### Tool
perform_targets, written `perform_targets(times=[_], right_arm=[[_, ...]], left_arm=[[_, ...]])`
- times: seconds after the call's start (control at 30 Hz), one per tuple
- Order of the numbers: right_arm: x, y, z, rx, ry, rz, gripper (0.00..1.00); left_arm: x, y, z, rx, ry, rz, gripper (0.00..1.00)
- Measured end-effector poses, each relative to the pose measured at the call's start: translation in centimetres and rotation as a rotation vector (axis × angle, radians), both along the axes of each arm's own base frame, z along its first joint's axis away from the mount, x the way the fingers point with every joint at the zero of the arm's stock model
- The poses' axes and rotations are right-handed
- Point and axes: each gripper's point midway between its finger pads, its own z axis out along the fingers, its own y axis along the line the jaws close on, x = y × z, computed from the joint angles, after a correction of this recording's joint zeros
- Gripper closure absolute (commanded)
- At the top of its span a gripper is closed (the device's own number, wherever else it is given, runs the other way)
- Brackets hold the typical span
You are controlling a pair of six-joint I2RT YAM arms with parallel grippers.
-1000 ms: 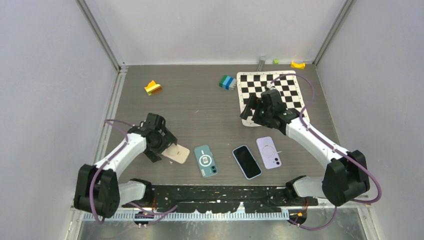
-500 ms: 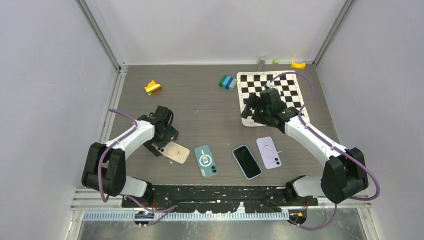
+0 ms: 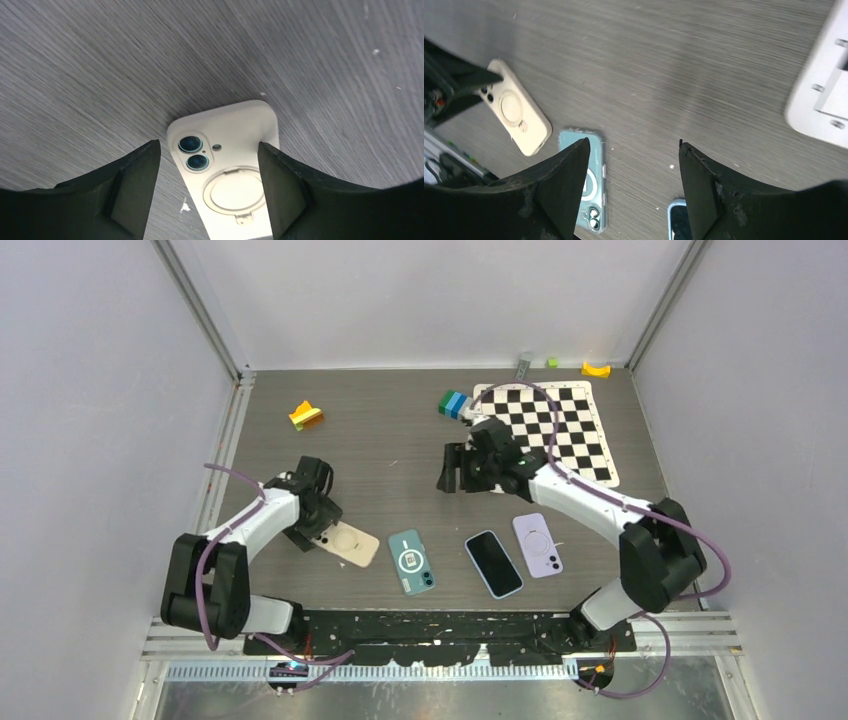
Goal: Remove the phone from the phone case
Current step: Pick up the phone at the center of the board.
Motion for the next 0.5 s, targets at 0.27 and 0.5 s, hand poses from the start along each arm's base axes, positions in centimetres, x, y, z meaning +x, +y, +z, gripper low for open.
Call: perform_targets(times=[0.27, 0.5], right_arm=[[-2.7, 9.1, -3.2, -0.116, -0.045, 0.319, 0.30], [-5.6, 14.7, -5.9, -0.218, -0.094, 0.517, 0.16]], left_arm=[[-0.2, 1.0, -0.9, -0.049, -0.002, 0.016, 0.57], [-0.5, 1.3, -1.0, -0.084, -0.029, 0.008, 0.52]])
